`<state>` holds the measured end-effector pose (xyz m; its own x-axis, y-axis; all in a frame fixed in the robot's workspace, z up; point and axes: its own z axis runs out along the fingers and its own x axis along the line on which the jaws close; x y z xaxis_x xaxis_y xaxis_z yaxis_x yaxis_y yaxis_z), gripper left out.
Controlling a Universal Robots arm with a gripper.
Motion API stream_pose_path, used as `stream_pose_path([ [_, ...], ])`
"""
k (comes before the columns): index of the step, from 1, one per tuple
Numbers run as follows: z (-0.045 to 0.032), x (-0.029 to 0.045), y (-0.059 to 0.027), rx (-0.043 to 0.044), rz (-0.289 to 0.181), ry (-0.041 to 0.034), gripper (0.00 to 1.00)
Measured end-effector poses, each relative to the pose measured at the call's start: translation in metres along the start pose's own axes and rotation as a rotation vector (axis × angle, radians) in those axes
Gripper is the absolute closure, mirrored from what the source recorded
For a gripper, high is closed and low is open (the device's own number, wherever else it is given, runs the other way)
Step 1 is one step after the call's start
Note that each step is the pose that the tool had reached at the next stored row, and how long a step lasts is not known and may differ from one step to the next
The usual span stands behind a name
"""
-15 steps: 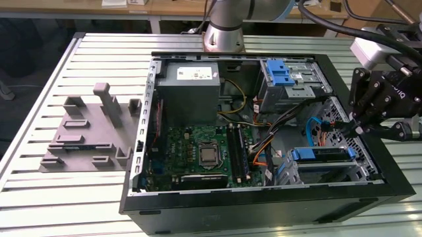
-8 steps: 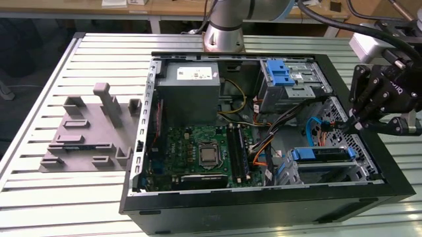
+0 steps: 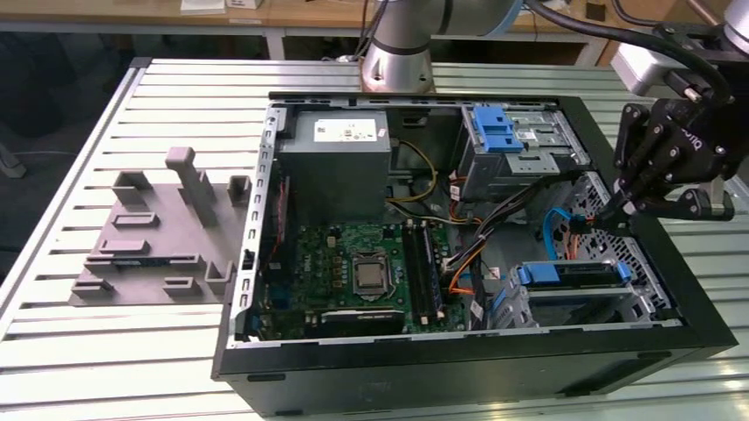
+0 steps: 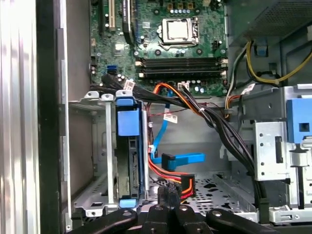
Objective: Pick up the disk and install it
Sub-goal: 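Insert the first disk wire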
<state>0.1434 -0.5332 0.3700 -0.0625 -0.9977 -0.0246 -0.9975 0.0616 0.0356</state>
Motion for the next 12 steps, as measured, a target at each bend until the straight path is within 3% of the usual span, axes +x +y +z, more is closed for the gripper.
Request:
stream_pose_path([
  [6,0.0020,-0.0059,-0.0009,0.0008,0.029,0.0003,0.89],
  [7,0.0024,-0.0068,-0.0008,0.0010,0.032,0.0015,0.83],
  [12,0.0043,-0.0125,-0.0006,0.0029,0.040,0.0235,0.70],
])
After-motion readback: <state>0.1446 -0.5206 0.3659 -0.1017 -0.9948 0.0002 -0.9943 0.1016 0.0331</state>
